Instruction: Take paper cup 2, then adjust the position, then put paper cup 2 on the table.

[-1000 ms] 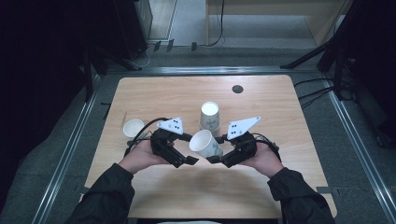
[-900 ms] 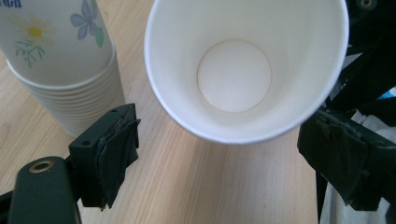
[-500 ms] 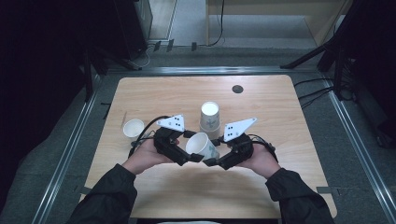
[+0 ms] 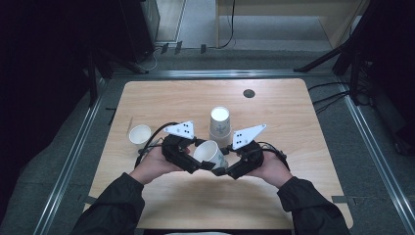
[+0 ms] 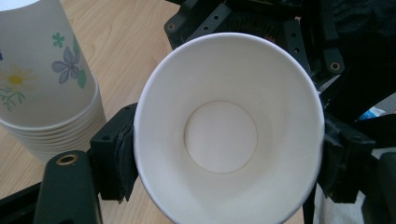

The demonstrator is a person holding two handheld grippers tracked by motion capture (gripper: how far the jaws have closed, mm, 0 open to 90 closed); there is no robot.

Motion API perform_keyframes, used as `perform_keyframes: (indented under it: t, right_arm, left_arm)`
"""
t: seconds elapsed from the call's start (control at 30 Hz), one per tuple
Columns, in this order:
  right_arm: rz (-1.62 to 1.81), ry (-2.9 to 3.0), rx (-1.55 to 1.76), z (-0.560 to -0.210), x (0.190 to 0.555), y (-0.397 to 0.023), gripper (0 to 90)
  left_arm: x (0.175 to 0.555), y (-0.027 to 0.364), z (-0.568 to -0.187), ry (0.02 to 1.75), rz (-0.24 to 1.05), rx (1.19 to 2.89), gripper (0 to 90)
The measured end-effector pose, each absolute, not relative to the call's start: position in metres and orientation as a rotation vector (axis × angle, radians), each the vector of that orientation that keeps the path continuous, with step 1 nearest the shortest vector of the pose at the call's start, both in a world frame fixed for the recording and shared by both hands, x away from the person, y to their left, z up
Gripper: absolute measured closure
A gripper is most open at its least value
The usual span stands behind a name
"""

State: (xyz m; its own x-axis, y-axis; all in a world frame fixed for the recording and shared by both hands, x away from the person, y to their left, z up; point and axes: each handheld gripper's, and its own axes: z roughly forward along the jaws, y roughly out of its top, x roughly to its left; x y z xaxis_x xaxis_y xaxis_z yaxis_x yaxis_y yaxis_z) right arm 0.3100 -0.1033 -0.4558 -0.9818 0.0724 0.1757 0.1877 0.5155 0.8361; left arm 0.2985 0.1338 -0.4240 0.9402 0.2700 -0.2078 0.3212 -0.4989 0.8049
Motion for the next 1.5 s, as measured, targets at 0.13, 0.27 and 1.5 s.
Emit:
perform_keyframes:
  t: [0.13, 0.27, 1.5]
  right_arm:
    - [-1.471, -2.611, -0.241, -0.456, 0.311, -0.104, 33.4]
    - [-1.459, -2.618, -0.253, -0.457, 0.311, -0.105, 29.2]
    - [-1.418, -2.841, -0.510, -0.472, 0.318, -0.118, 18.9]
  left_arm:
    - [0.297, 0.132, -0.423, 0.424, -0.058, 2.116, 23.4]
    - [0.299, 0.133, -0.423, 0.435, -0.051, 2.124, 23.8]
    - [0.310, 0.171, -0.418, 0.539, 0.058, 2.131, 24.1]
